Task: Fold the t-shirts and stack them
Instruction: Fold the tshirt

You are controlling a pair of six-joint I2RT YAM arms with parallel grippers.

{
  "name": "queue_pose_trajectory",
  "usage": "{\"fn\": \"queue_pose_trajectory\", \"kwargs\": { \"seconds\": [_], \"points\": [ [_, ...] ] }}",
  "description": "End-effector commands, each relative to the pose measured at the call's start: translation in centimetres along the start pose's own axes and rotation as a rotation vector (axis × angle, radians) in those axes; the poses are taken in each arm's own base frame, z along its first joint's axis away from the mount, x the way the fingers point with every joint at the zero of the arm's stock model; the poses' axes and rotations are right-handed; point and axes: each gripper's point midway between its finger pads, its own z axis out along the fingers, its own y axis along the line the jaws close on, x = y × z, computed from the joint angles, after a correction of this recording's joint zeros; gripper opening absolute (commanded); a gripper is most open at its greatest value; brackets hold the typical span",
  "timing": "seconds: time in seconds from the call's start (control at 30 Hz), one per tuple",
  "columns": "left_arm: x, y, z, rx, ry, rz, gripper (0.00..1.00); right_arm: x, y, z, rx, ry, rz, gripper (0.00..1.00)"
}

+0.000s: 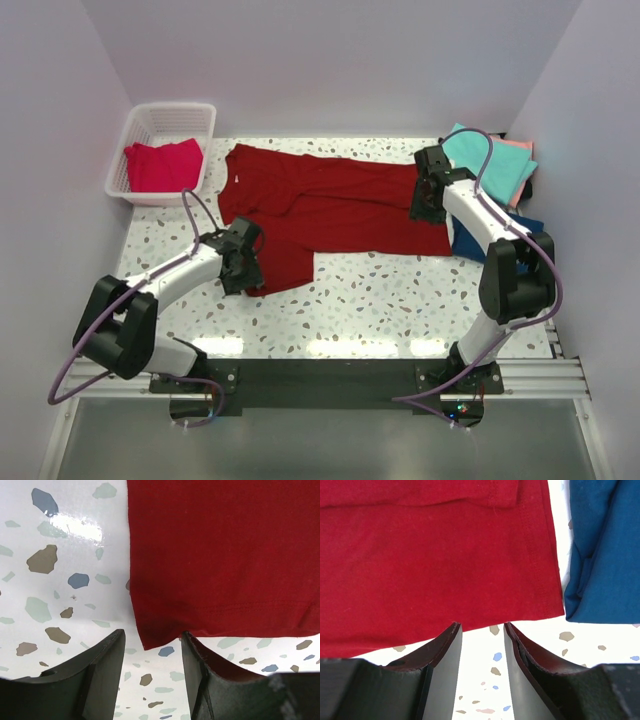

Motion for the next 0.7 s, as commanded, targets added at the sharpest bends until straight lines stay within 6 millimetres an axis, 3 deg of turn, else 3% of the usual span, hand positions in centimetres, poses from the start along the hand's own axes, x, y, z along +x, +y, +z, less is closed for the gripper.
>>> {"fn": "queue_pose_trajectory", "kwargs": {
  "seconds": [0.0,0.13,0.27,0.53,0.67],
  "points": [
    [-0.1,-0.5,0.8,0.017,-0.006,0.019,0.54,-1.1,0.4,-0.5,0.005,-0.023,0.013,0.43],
    [0.3,-0.9,1.9,0.036,0.002,0.015,0.47,-1.1,0.2,-0.3,0.02,-0.018,0.01,0.43],
    [0.8,-0.7,2.6,0.024,0.022,0.018,0.28,-1.4,0.1,-0.5,0.027,-0.022,0.005,0.42],
    [-1.0,-0.4,0.2,-0.015,-0.019,0.03,0.0,-1.1,0.0,-0.3,0.036,-0.013,0.012,0.42],
    [-2.0,0.2,-1.9,-0.044,-0.052,0.032,0.0,-0.7,-0.4,-0.4,0.051,-0.011,0.025,0.41]
  ]
}}
